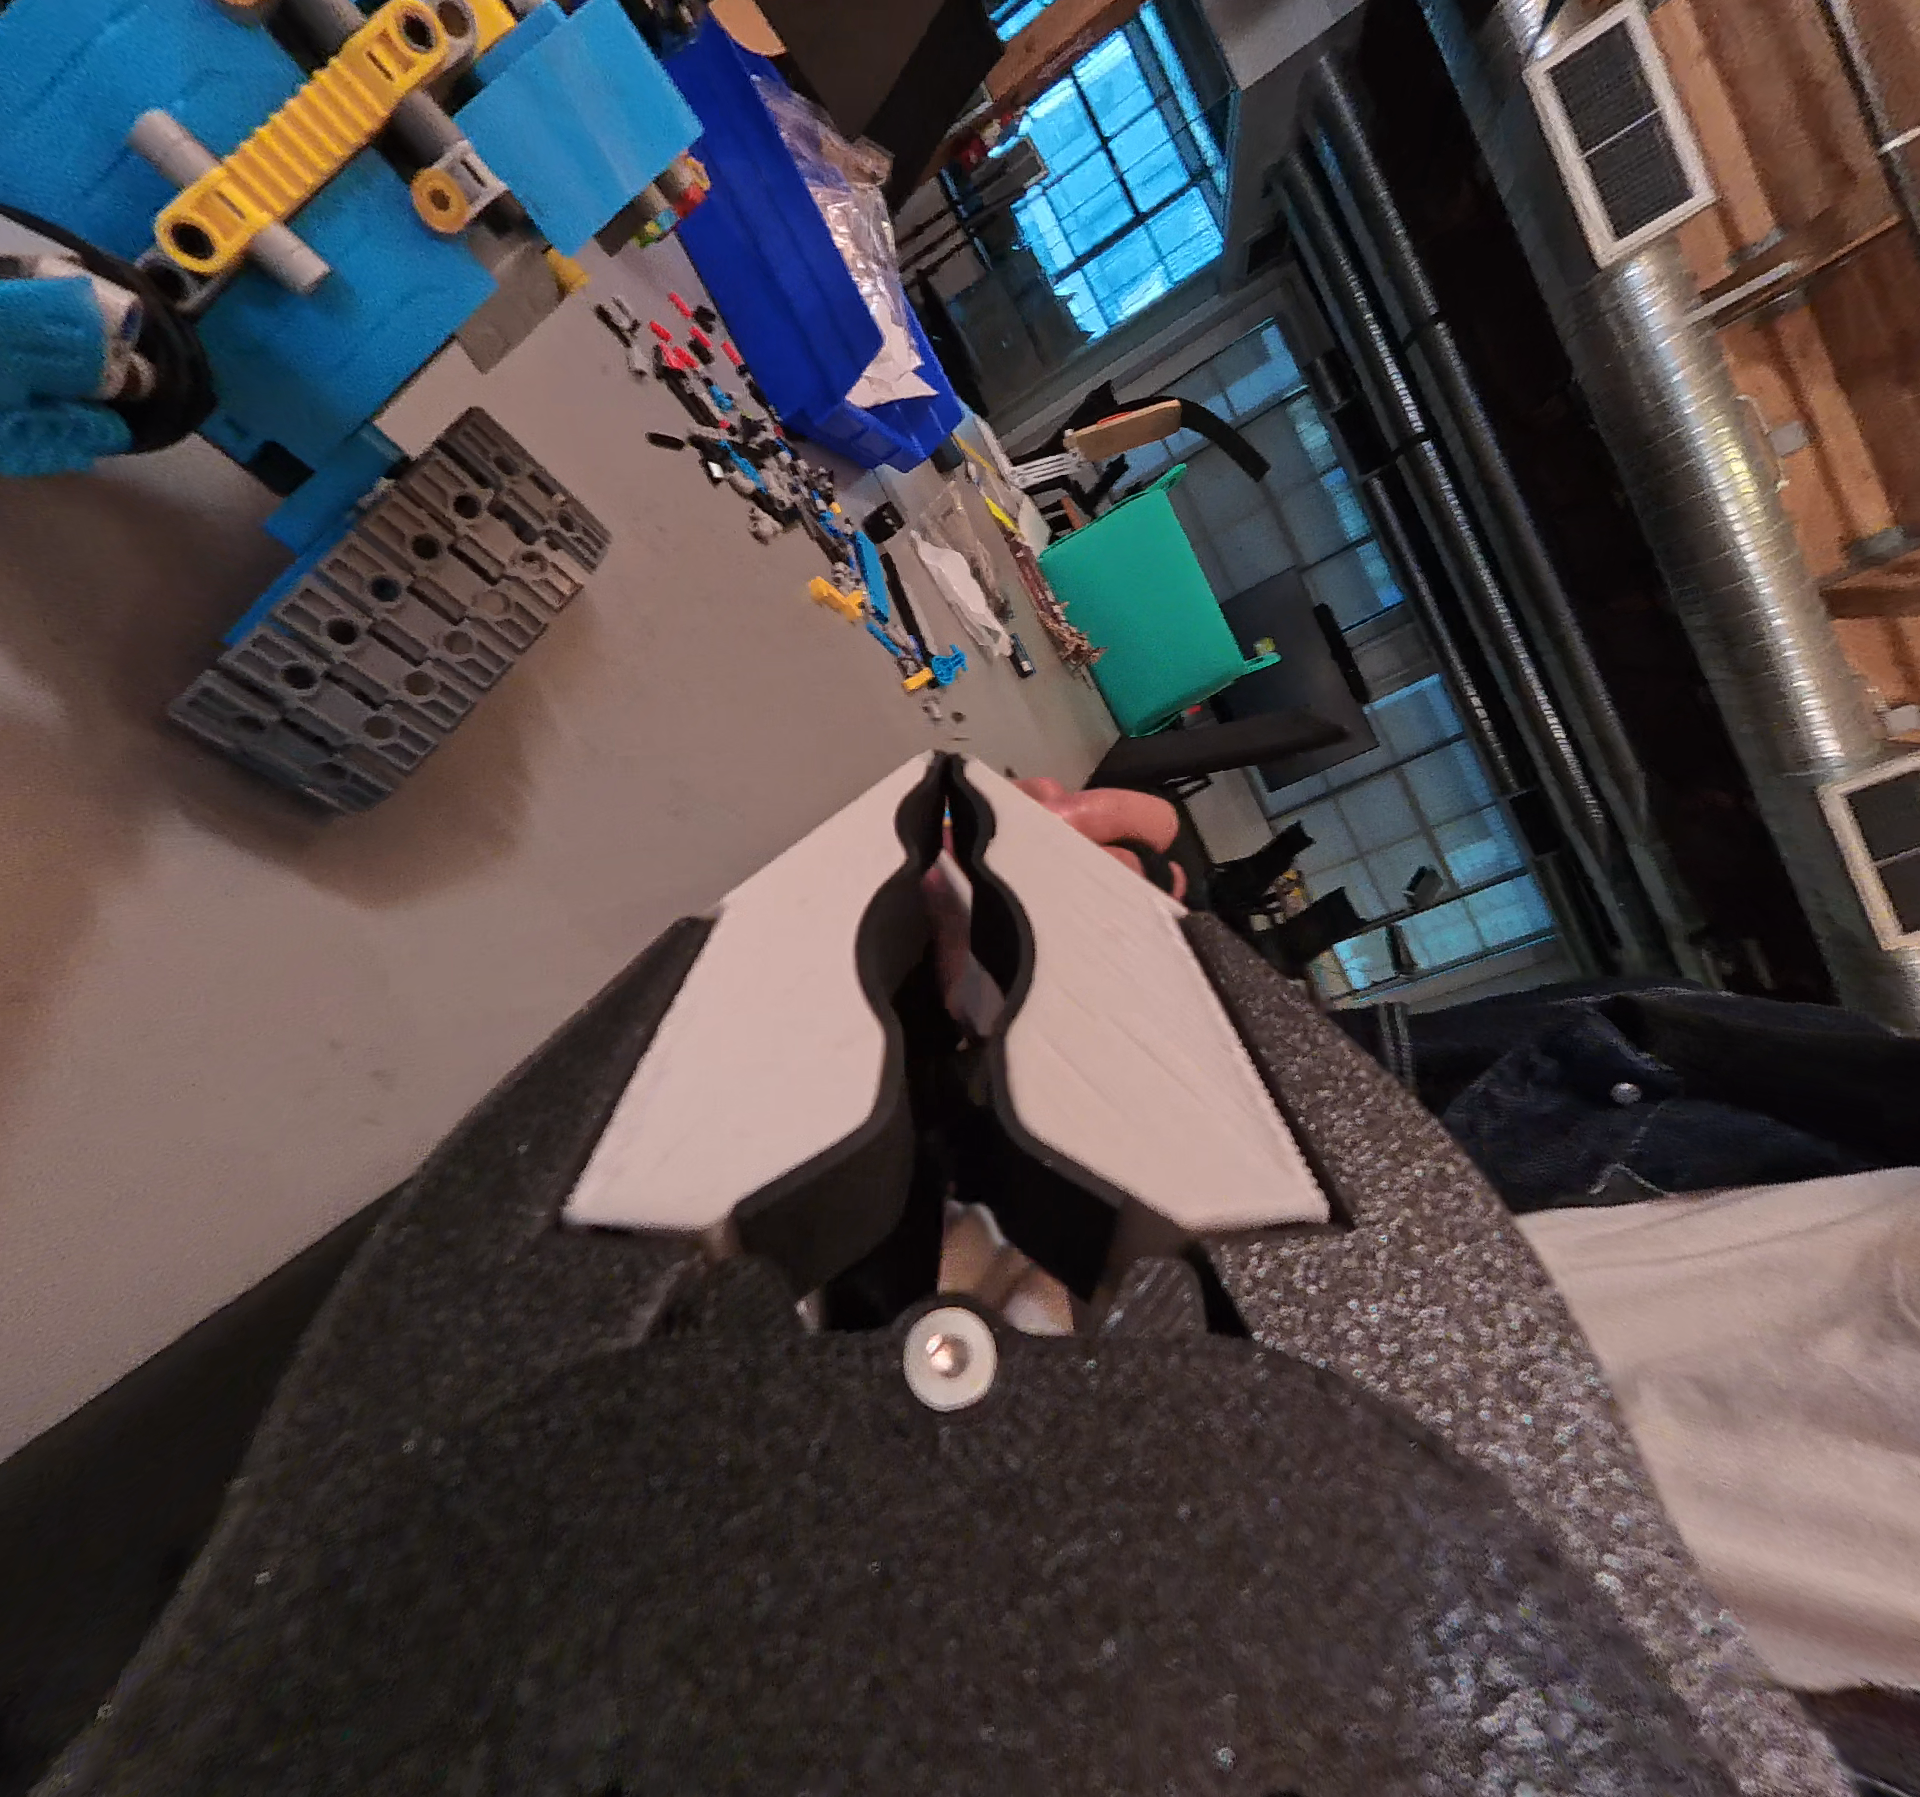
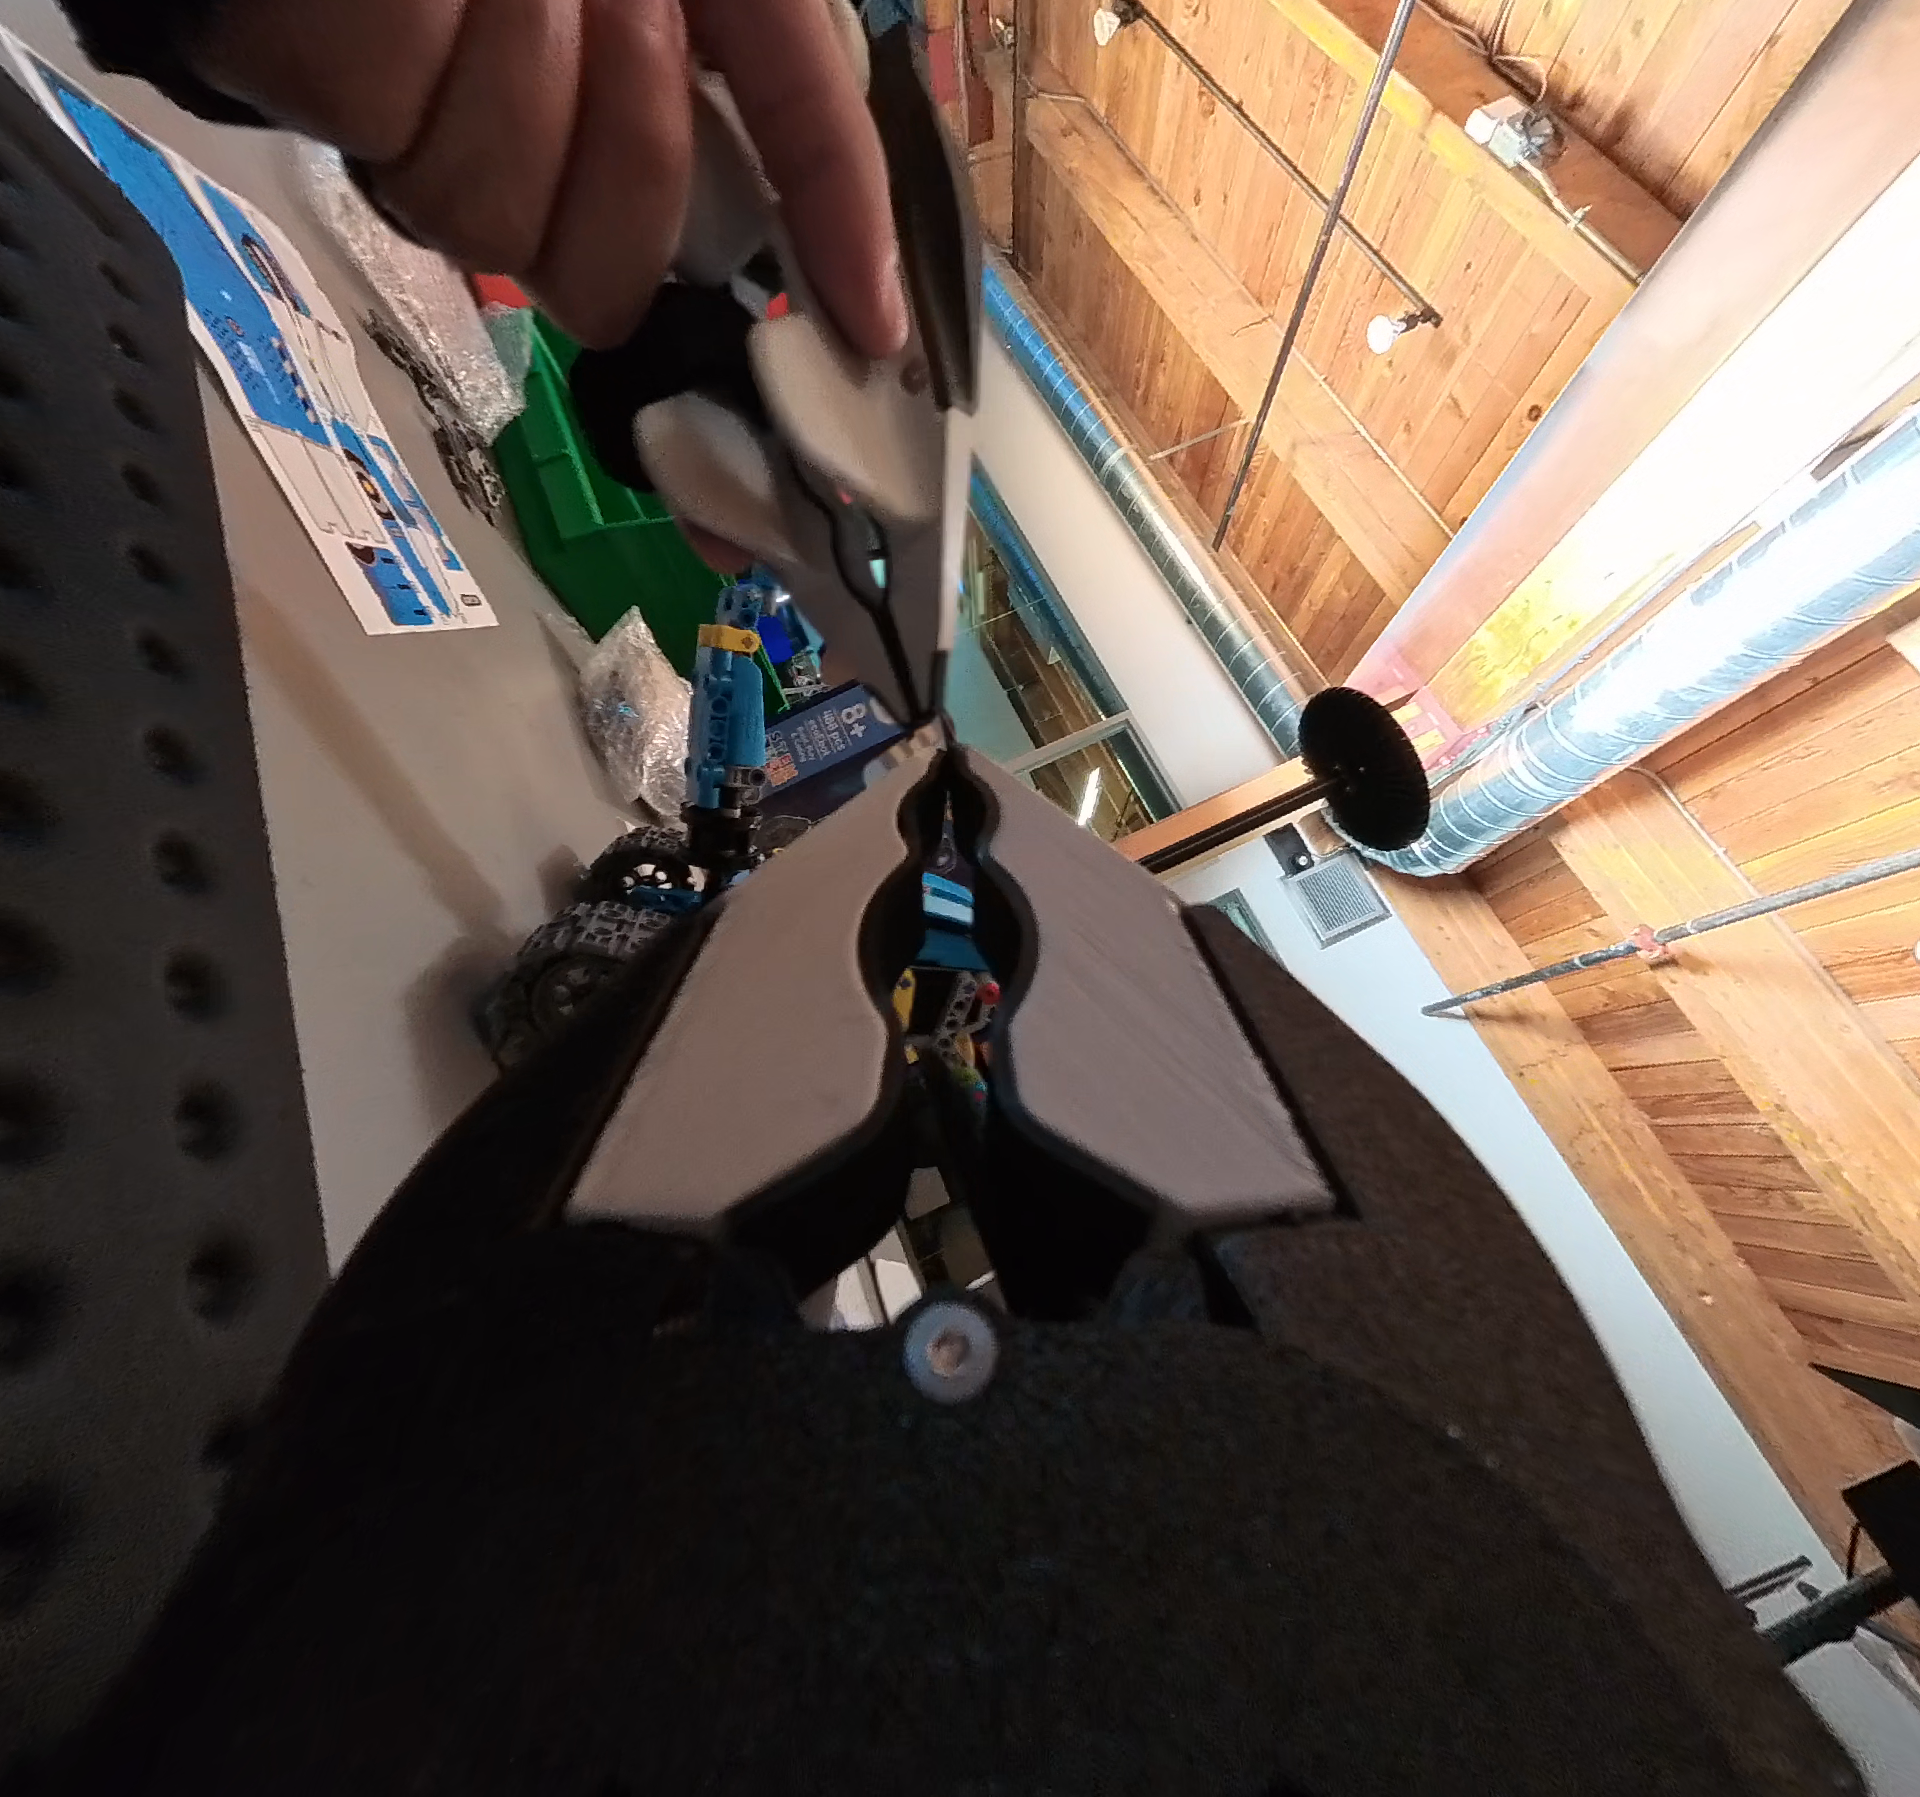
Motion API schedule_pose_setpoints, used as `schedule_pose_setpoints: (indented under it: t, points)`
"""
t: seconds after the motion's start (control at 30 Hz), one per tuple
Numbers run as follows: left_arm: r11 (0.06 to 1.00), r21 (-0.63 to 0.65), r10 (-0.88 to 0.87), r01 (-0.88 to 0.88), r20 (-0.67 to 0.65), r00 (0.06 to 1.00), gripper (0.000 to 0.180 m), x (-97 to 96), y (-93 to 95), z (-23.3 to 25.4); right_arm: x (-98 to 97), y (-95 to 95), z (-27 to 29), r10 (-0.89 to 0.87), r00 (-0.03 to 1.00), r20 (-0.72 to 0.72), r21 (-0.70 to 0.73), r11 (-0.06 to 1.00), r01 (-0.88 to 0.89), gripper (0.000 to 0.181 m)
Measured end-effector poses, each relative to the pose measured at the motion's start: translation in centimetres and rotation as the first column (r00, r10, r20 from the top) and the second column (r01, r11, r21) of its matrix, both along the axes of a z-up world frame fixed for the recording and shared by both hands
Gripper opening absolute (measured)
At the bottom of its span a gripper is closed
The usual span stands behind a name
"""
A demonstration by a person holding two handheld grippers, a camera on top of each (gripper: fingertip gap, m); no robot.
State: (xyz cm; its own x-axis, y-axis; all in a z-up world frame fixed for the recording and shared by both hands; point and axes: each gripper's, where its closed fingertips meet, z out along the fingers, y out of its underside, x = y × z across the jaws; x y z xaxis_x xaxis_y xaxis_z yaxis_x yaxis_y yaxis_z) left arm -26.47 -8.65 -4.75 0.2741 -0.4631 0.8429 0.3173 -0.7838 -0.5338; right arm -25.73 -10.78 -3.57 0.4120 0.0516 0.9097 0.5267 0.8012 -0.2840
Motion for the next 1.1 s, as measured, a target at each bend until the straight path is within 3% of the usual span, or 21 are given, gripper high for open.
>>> schedule_pose_setpoints:
  t: [0.13,0.2,0.3,0.4,0.5,0.57,0.63,0.7,0.73,0.83,0.93,1.03,1.1]
  points:
    - [0.998,-0.052,0.034,-0.034,-0.006,0.999,0.005,-0.8,0.2,-0.9,0.0,-0.1,0.1,-0.015,1.0,0.008,0.05,0.999,0.014,0.0]
    - [0.994,-0.108,-0.008,0.014,0.056,0.998,0.021,-0.5,-0.2,-0.9,-0.1,-0.3,0.1,-0.015,1.0,0.014,0.067,0.998,0.014,0.0]
    - [0.982,-0.163,-0.072,0.093,0.126,0.989,0.022,0.1,-0.8,-1.0,-0.1,-0.4,0.1,-0.011,1.0,0.013,0.068,0.998,0.01,0.0]
    - [0.979,-0.16,-0.103,0.129,0.157,0.982,0.02,0.7,-1.0,-0.8,-0.1,-0.4,0.0,-0.009,1.0,0.019,0.064,0.998,0.008,0.0]
    - [0.982,-0.14,-0.104,0.126,0.154,0.983,0.0,0.9,-0.8,-0.5,-0.2,-0.6,-0.2,-0.002,1.0,0.027,0.062,0.998,0.001,0.0]
    - [0.985,-0.124,-0.1,0.117,0.135,0.986,0.0,0.9,-0.7,-0.6,-0.2,-0.4,-0.4,-0.005,1.0,0.029,0.05,0.999,0.004,0.0]
    - [0.991,-0.089,-0.086,0.098,0.125,0.988,0.0,0.8,-0.5,-0.3,-0.2,-0.2,-0.8,0.009,1.0,0.025,-0.007,1.0,-0.009,0.0]
    - [0.997,-0.035,-0.058,0.062,0.1,0.993,0.0,0.5,-0.2,-0.1,-0.3,0.2,-1.7,0.042,0.999,0.009,-0.165,0.985,-0.04,0.0]
    - [1.0,0.009,-0.028,0.027,0.084,0.996,0.0,0.1,0.1,0.1,-0.3,0.4,-2.2,0.063,0.998,0.004,-0.26,0.964,-0.059,0.013]
    - [0.986,0.152,0.062,-0.066,0.034,0.997,0.0,-1.1,1.0,0.6,-0.2,1.0,-2.5,0.135,0.984,-0.117,-0.597,0.782,-0.178,0.046]
    - [0.955,0.27,0.121,-0.126,0.037,0.992,0.0,-1.8,1.0,1.2,0.3,2.5,-1.3,0.121,0.937,-0.328,-0.844,0.408,-0.348,0.037]
    - [0.909,0.392,0.144,-0.139,0.018,0.989,0.0,-1.6,0.5,1.5,-0.2,1.7,0.1,0.19,0.861,-0.471,-0.882,-0.098,-0.461,0.037]
    - [0.883,0.452,0.13,-0.125,0.021,0.991,0.0,-1.2,-0.3,1.9,-0.5,0.8,1.5,0.232,0.805,-0.545,-0.825,-0.32,-0.467,0.028]
